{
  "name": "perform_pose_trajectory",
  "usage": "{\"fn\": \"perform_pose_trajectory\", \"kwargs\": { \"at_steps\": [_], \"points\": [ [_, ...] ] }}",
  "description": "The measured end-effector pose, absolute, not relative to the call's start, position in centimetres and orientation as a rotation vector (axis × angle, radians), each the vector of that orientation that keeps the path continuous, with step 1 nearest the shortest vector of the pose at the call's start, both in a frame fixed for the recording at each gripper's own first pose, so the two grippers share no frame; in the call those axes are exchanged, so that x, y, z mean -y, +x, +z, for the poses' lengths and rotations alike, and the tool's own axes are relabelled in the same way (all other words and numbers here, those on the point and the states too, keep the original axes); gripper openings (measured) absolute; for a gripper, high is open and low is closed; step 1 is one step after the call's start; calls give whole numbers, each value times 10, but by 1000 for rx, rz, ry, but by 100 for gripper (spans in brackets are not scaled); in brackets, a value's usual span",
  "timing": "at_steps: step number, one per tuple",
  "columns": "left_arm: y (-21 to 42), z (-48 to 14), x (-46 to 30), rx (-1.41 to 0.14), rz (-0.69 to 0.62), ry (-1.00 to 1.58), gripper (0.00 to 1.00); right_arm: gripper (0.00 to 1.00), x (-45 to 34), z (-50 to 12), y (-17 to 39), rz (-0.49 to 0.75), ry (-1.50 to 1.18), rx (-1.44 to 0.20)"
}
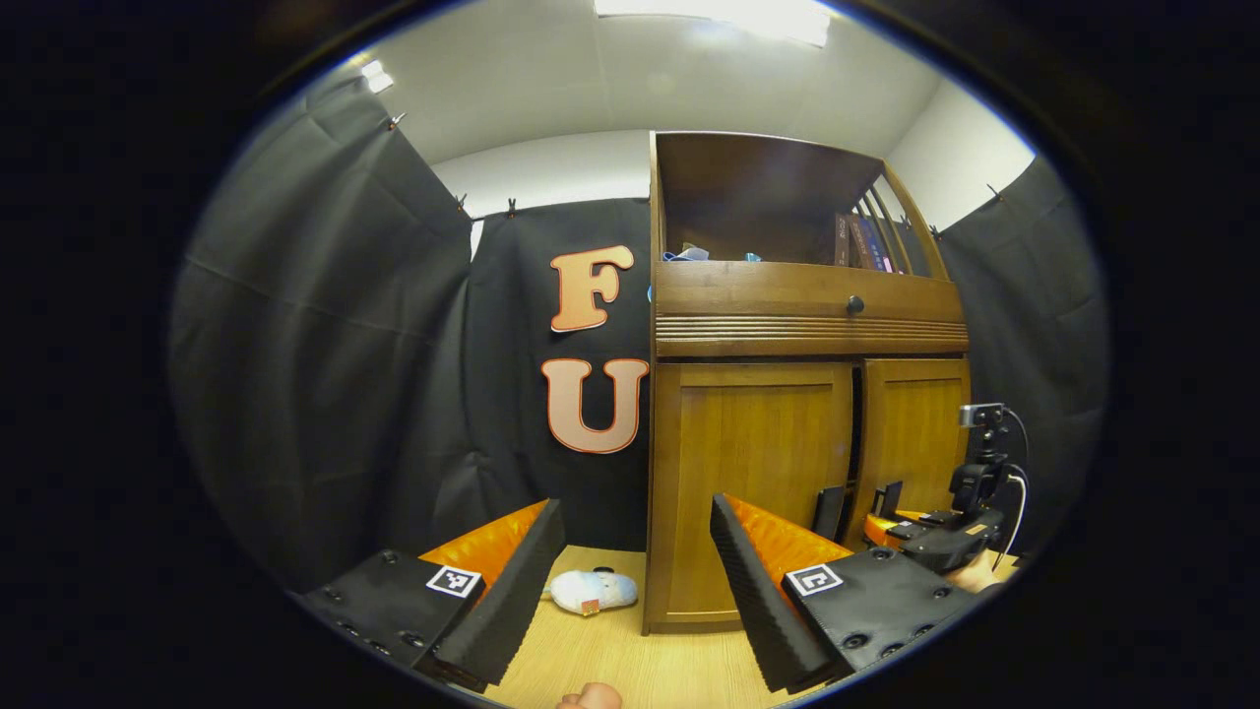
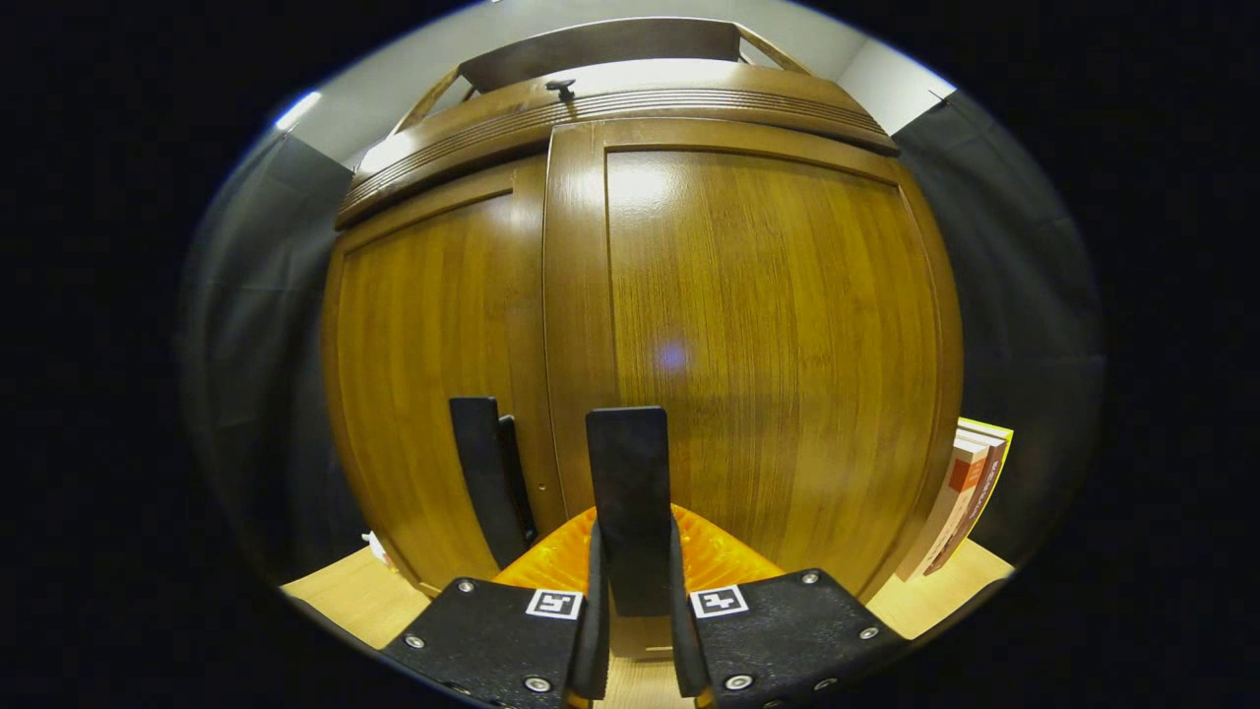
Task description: Open the right door of the double-door shoe cabinet with the right hand, and open the left door with the left hand.
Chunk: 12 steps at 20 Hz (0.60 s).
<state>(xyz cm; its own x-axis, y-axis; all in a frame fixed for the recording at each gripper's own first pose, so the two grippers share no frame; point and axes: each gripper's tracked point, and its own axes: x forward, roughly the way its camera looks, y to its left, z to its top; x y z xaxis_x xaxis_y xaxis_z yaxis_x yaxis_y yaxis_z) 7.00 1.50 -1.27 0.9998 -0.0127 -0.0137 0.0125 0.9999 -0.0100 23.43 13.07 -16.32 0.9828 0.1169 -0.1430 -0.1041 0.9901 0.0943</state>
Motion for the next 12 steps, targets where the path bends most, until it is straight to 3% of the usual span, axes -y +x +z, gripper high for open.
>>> {"fn": "perform_pose_trajectory", "kwargs": {
  "at_steps": [1, 2, 3, 5, 12],
  "points": [
    [67, -14, -12, -15, -15, -12, 99, 20, -129, -163, 227, 116, 91, -156],
    [65, -15, -9, -18, -18, -13, 99, 25, -127, -162, 219, 119, 90, -160],
    [66, -17, -7, -22, -22, -12, 99, 20, -124, -161, 210, 118, 88, -164],
    [63, -17, -4, -25, -27, -15, 99, 25, -116, -159, 195, 116, 86, -170],
    [57, -17, -1, -23, -12, -35, 97, 24, -79, -151, 141, 119, 88, -172]
  ]
}}
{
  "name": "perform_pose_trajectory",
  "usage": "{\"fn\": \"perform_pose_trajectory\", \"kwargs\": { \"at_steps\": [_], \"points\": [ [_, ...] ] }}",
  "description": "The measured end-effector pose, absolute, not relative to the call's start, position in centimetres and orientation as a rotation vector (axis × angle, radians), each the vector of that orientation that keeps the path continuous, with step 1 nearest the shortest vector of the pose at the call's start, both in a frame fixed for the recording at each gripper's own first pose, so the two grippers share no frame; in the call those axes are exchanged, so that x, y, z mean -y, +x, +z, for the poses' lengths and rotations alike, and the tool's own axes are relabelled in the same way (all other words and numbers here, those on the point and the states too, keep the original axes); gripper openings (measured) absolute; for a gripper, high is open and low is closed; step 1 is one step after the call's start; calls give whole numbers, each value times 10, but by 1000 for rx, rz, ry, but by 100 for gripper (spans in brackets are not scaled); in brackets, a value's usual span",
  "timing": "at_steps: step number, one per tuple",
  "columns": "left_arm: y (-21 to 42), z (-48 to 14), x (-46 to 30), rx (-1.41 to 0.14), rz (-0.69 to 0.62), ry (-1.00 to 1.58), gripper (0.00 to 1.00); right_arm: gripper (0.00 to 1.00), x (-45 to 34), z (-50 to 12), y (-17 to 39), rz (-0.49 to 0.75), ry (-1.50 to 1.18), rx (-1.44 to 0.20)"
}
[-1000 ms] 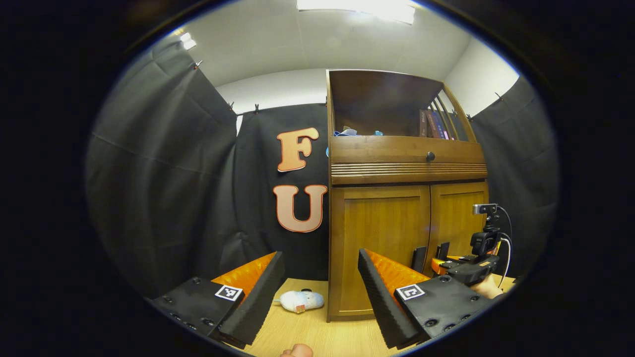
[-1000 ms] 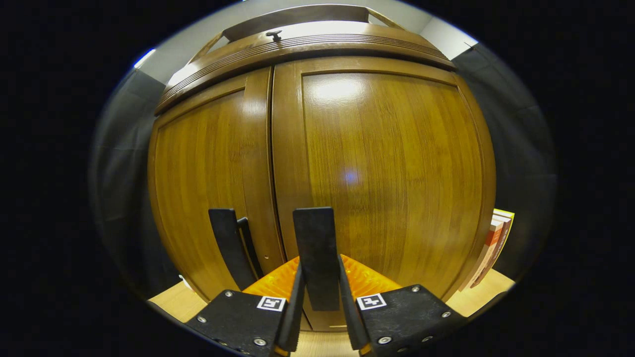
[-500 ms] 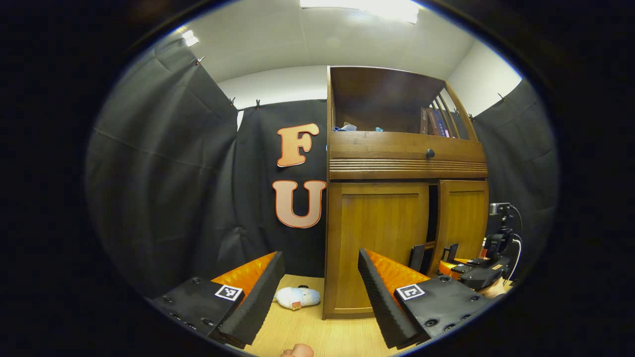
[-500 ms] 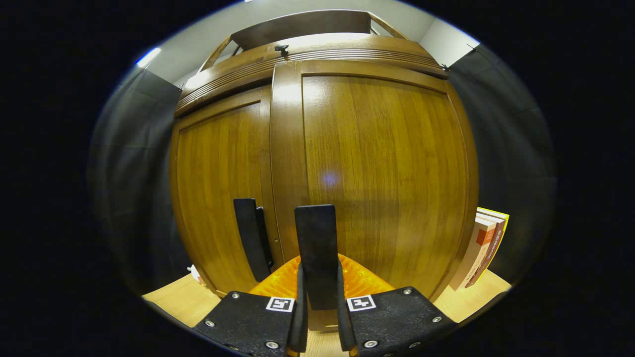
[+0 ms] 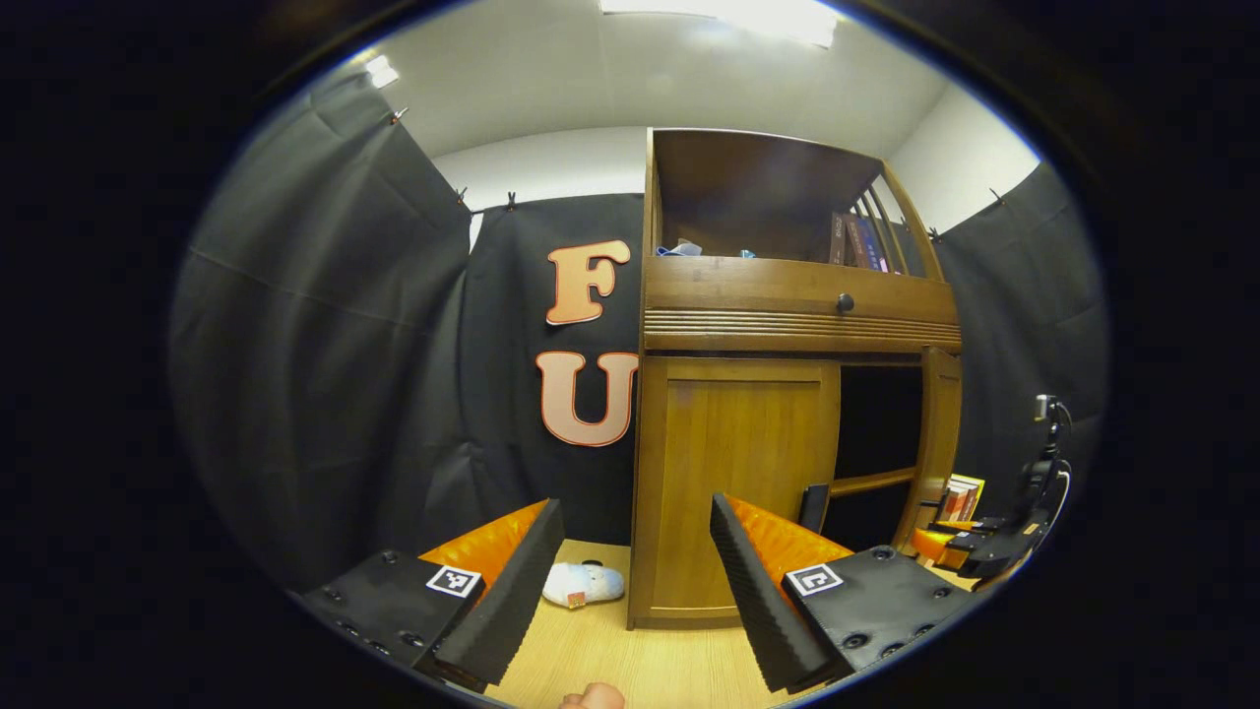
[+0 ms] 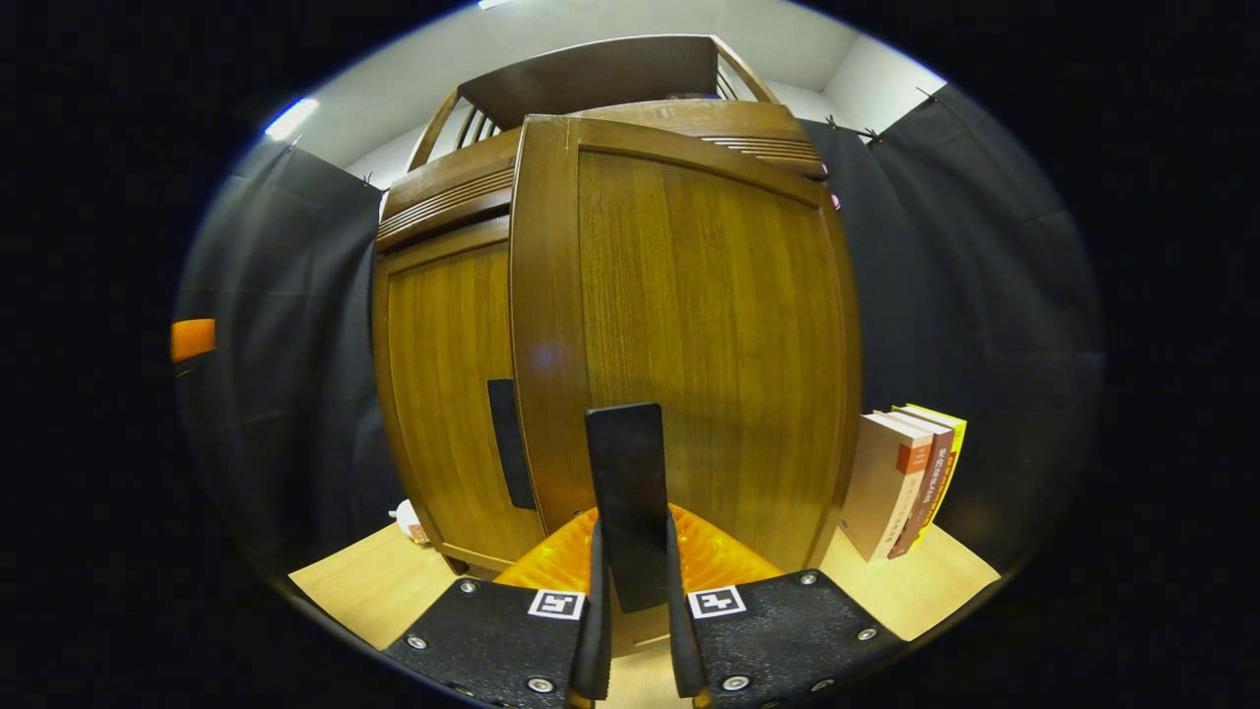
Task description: Open the right door of the double-door shoe cabinet with the right hand, and open the left door with the left hand.
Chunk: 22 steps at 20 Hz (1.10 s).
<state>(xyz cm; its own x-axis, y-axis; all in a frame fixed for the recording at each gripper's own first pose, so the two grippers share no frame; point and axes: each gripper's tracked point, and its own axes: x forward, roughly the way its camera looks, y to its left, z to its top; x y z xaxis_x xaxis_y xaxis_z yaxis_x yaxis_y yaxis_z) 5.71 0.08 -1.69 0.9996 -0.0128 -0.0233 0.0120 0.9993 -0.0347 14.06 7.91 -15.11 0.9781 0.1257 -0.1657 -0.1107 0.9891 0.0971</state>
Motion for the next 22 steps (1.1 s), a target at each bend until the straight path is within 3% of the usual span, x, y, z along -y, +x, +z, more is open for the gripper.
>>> {"fn": "perform_pose_trajectory", "kwargs": {
  "at_steps": [1, 4, 5, 9, 10, 11, 14, 15, 17, 19, 20, 21, 22],
  "points": [
    [54, -17, 0, -22, -10, -36, 97, 19, -74, -150, 135, 119, 89, -169],
    [50, -18, 3, -28, -4, -27, 99, 24, -52, -147, 114, 94, 76, -162],
    [49, -18, 5, -27, -5, -23, 99, 14, -43, -147, 108, 85, 63, -160],
    [48, -23, 17, -46, -10, -11, 99, 20, -5, -141, 84, 37, 45, -157],
    [48, -21, 22, -46, -15, -11, 99, 7, 4, -140, 81, 26, 31, -156],
    [49, -21, 26, -44, -19, -9, 99, 11, 11, -139, 78, 14, 23, -153],
    [47, -17, 39, -36, -30, -7, 99, 6, 33, -137, 70, -15, -3, -156],
    [45, -19, 42, -31, -31, -7, 99, 11, 41, -136, 68, -27, -1, -155],
    [46, -17, 49, -23, -31, 1, 99, 1, 57, -134, 64, -44, -8, -150],
    [47, -18, 58, -25, -39, 1, 99, 0, 74, -134, 62, -59, -7, -147],
    [47, -18, 63, -25, -44, 2, 99, 6, 81, -133, 59, -66, -1, -146],
    [46, -18, 65, -25, -45, 7, 99, 0, 89, -133, 59, -66, 1, -148],
    [47, -17, 66, -20, -40, 10, 99, 0, 95, -134, 59, -65, 2, -148]
  ]
}}
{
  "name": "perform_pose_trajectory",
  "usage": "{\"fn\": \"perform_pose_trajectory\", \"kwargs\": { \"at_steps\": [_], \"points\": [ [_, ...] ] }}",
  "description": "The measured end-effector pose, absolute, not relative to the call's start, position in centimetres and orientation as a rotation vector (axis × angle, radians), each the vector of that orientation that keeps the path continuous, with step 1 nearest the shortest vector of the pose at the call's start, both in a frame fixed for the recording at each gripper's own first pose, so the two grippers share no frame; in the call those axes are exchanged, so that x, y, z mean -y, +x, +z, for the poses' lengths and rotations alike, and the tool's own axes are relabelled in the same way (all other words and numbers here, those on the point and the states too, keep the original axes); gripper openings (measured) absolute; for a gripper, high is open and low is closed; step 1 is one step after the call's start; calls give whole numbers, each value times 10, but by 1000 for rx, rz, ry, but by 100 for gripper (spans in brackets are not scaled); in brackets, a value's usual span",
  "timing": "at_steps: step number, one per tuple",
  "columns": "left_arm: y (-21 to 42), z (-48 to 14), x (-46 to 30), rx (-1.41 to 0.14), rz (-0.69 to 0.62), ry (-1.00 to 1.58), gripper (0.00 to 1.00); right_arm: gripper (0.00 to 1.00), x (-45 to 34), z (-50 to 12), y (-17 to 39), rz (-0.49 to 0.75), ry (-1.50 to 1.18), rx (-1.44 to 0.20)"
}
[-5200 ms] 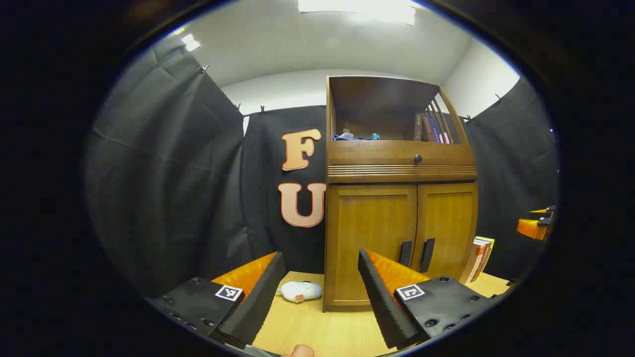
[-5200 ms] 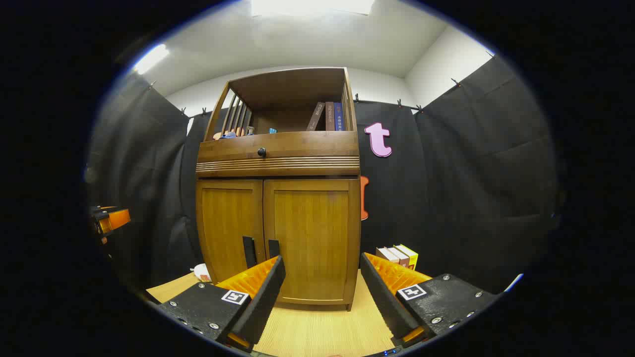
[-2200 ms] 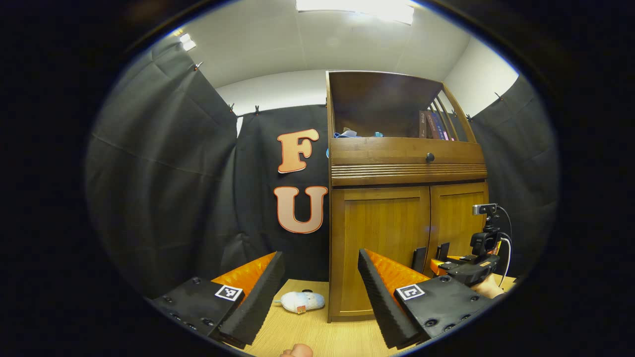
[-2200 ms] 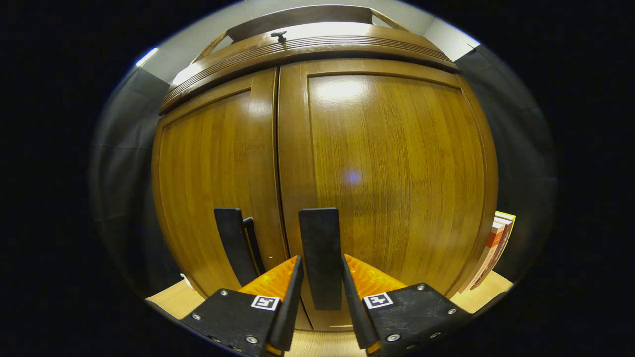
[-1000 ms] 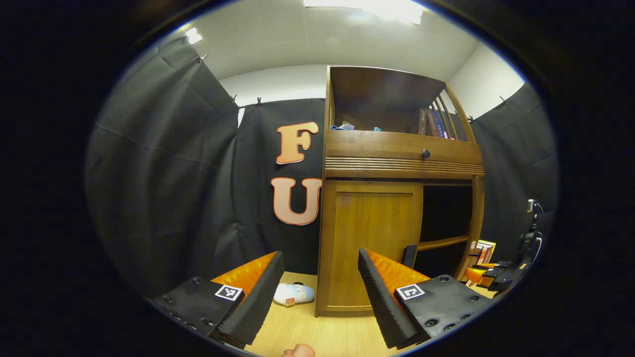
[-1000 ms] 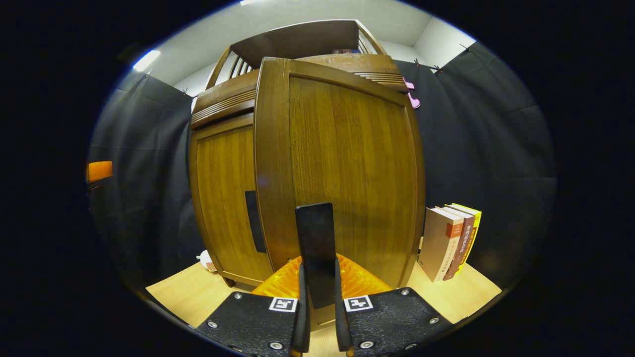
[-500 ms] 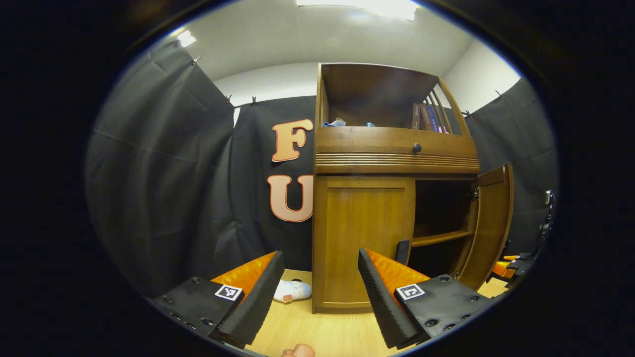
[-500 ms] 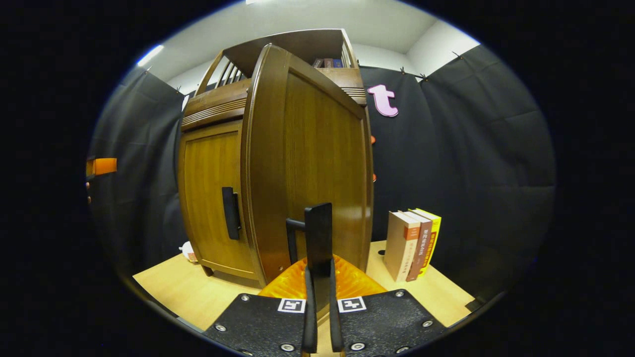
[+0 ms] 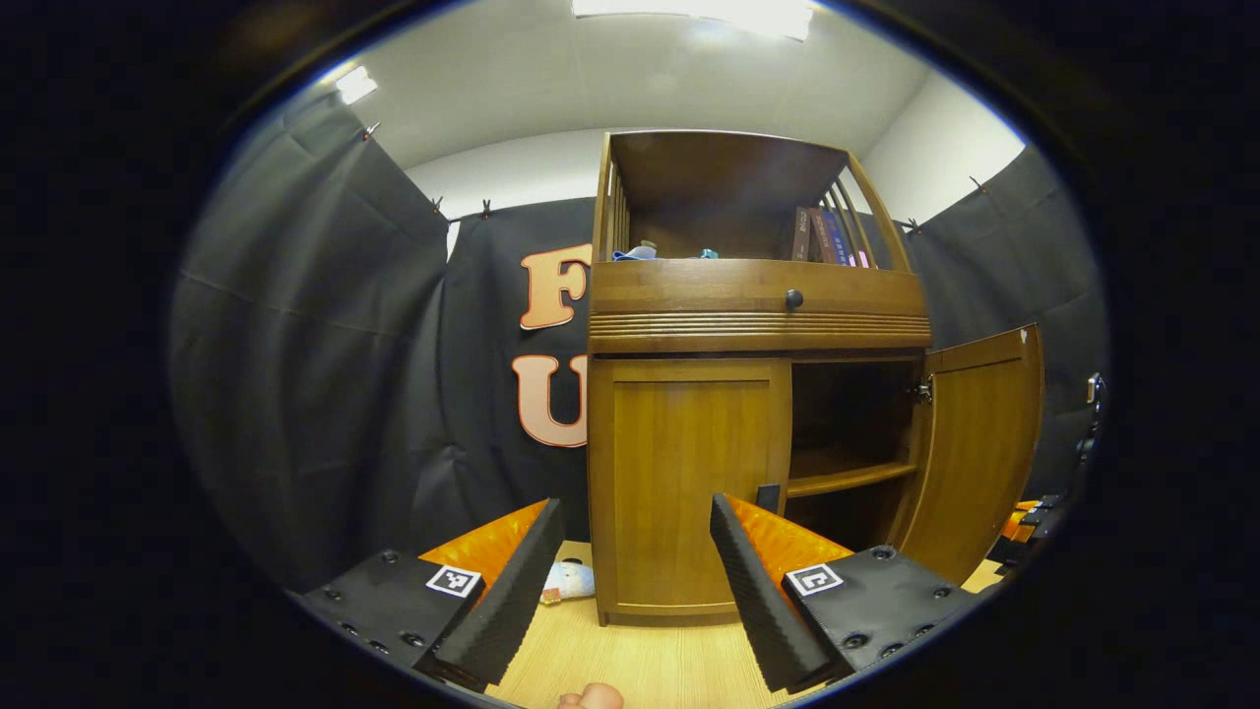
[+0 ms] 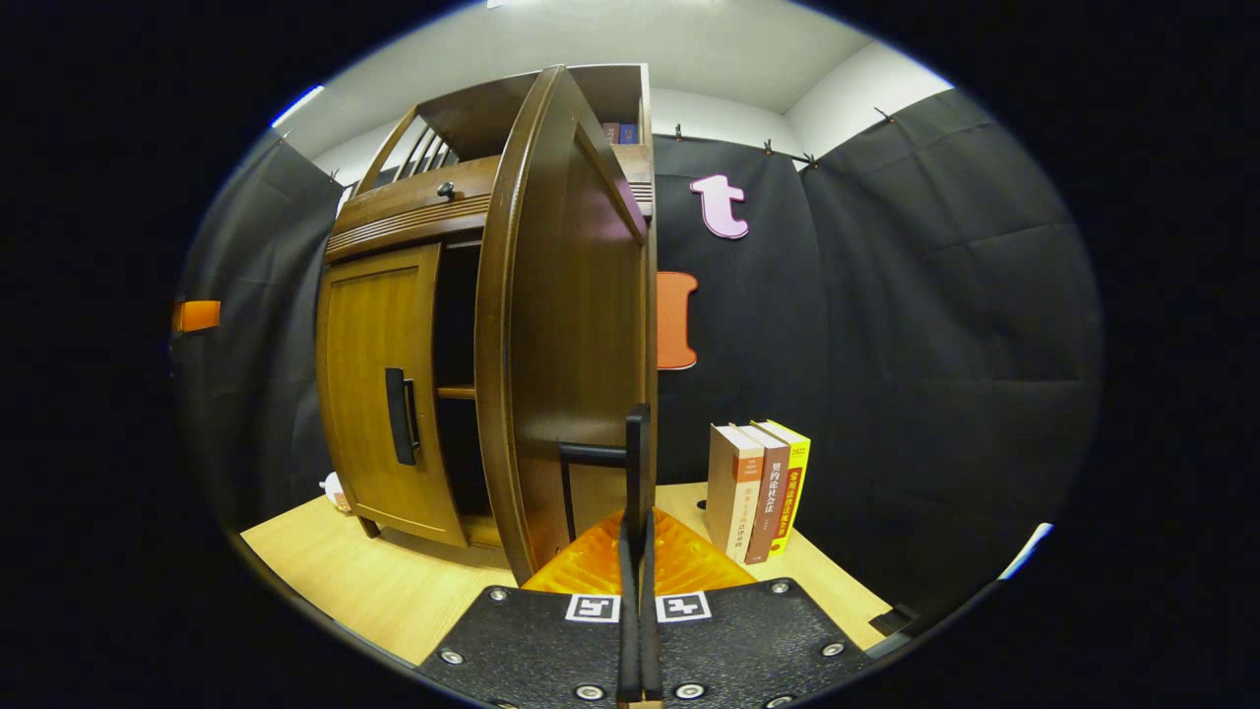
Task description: Open the right door of the double-door shoe cabinet with the right hand, and open the left door with the left hand.
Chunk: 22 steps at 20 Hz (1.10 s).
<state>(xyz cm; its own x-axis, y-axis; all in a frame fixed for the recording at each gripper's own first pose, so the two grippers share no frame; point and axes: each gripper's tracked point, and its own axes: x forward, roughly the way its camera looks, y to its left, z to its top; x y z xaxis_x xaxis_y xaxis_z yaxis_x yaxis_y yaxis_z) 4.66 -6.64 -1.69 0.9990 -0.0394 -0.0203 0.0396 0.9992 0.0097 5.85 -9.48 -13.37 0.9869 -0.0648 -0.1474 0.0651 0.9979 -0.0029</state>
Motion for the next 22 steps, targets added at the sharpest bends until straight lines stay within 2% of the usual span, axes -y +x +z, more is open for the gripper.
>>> {"fn": "perform_pose_trajectory", "kwargs": {
  "at_steps": [2, 4, 6, 9, 10, 11, 13, 15, 17, 20, 21, 22],
  "points": [
    [49, -16, 69, -15, -33, 12, 96, 0, 104, -134, 58, -58, 2, -151],
    [51, -17, 73, -13, -29, 15, 99, 0, 114, -134, 58, -42, -4, -155],
    [50, -20, 77, -16, -32, 16, 96, 0, 122, -135, 58, -24, 2, -154],
    [56, -23, 80, -21, -27, 18, 99, 0, 134, -135, 59, -4, 31, -151],
    [57, -24, 81, -25, -25, 17, 99, 5, 136, -137, 59, 3, 35, -151],
    [60, -25, 83, -28, -25, 17, 99, 0, 139, -138, 59, 9, 38, -152],
    [64, -31, 90, -35, -34, 17, 99, 4, 146, -137, 56, 16, 52, -151],
    [72, -39, 96, -47, -41, 21, 97, 4, 157, -137, 52, 15, 64, -143],
    [82, -47, 102, -57, -46, 24, 99, 0, 168, -137, 46, 2, 79, -141],
    [95, -55, 111, -45, -60, 32, 99, 0, 166, -138, 42, 11, 85, -142],
    [101, -61, 112, -47, -58, 35, 99, 5, 168, -139, 41, 5, 72, -144],
    [107, -66, 117, -54, -62, 35, 99, 5, 167, -138, 40, 5, 69, -146]
  ]
}}
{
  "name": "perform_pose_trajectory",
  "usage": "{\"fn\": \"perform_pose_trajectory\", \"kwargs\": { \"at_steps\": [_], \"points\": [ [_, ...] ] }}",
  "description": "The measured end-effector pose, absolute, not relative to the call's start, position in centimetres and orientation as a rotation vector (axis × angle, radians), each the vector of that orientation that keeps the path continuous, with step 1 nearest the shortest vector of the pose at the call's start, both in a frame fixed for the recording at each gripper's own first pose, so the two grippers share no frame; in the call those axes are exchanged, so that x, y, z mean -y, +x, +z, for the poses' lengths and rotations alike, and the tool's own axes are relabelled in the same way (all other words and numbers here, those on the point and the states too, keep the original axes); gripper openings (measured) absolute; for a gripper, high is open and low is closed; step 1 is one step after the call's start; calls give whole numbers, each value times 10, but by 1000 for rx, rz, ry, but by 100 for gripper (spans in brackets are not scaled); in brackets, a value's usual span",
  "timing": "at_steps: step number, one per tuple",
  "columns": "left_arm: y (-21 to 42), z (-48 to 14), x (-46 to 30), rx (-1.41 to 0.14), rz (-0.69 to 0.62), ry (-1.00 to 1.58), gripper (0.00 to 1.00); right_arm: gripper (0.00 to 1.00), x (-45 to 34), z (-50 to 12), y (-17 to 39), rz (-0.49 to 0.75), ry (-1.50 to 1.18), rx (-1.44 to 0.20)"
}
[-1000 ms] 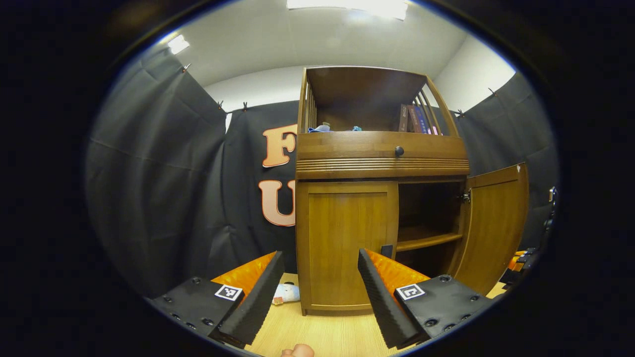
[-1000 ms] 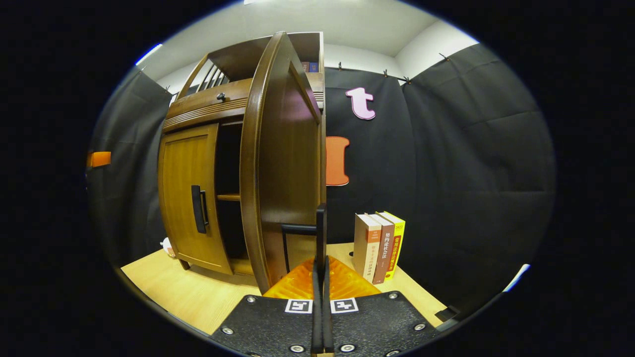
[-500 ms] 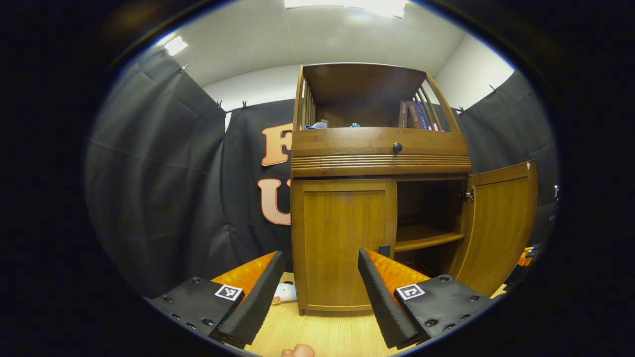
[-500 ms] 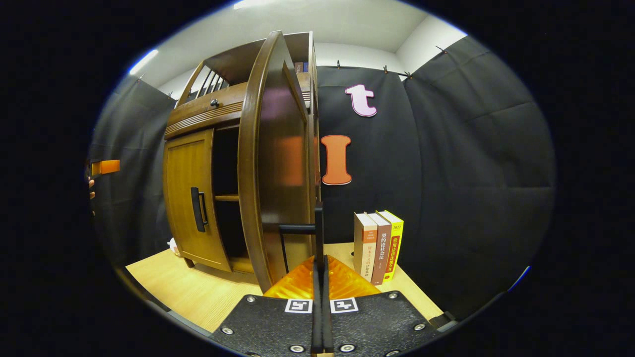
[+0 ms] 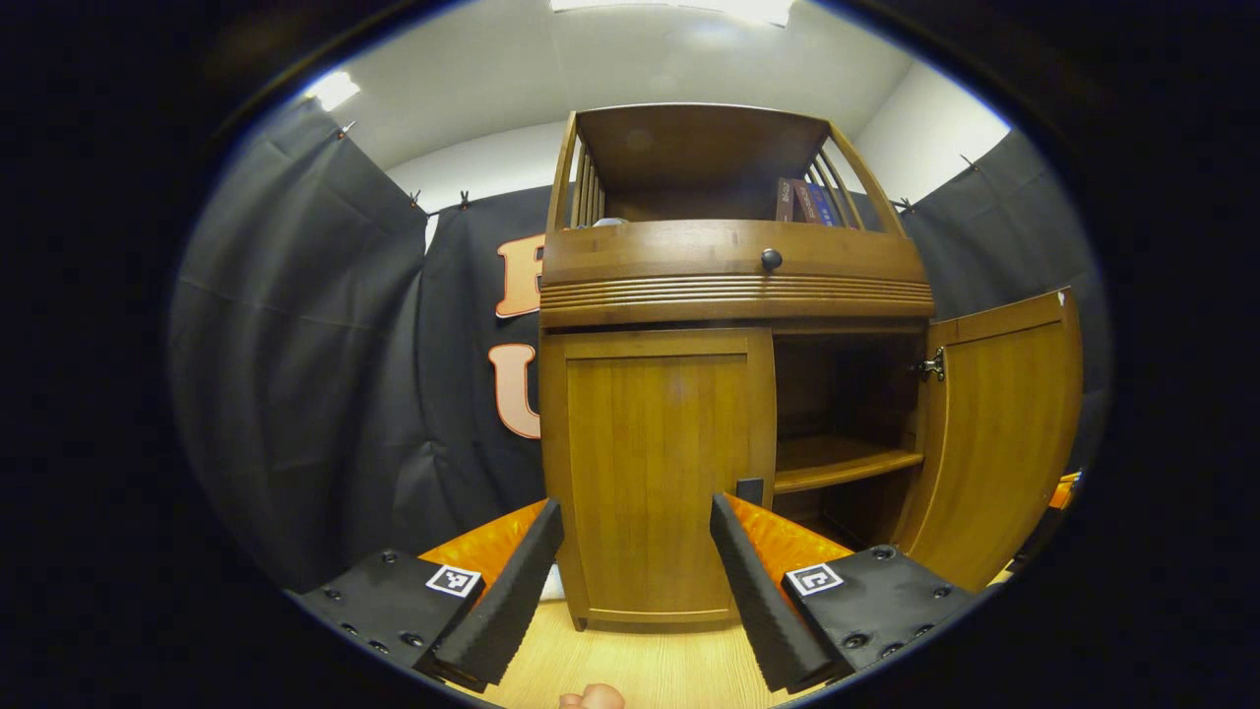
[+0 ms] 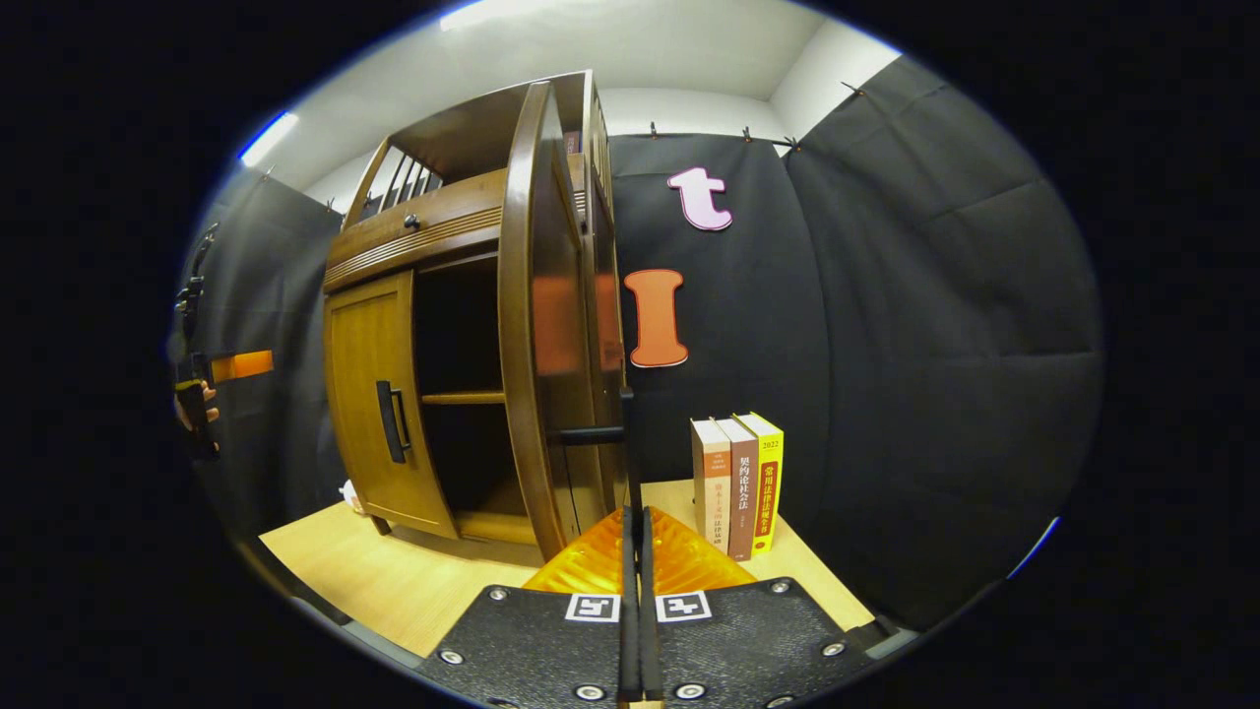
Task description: Open the right door of the double-door shoe cabinet with the right hand, and open the left door with the left hand.
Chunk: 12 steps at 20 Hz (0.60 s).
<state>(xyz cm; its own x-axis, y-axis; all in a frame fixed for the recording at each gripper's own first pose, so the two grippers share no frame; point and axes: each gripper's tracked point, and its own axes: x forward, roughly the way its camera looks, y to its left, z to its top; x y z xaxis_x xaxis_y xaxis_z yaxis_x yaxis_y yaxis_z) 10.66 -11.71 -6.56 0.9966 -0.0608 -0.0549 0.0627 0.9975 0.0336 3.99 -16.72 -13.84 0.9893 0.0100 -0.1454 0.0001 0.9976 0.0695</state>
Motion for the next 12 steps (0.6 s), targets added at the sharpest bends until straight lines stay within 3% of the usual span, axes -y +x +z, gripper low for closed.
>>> {"fn": "perform_pose_trajectory", "kwargs": {
  "at_steps": [1, 3, 4, 6, 12],
  "points": [
    [112, -71, 122, -62, -68, 33, 99, 0, 167, -139, 39, 8, 73, -148],
    [122, -76, 129, -61, -77, 25, 99, 0, 168, -138, 36, 7, 84, -143],
    [127, -79, 132, -55, -79, 25, 99, 5, 167, -139, 35, 13, 90, -139],
    [137, -91, 139, -64, -83, 27, 99, 0, 171, -142, 32, 10, 104, -142],
    [167, -118, 170, -76, -117, 15, 99, 0, 199, -146, 21, -66, 87, -134]
  ]
}}
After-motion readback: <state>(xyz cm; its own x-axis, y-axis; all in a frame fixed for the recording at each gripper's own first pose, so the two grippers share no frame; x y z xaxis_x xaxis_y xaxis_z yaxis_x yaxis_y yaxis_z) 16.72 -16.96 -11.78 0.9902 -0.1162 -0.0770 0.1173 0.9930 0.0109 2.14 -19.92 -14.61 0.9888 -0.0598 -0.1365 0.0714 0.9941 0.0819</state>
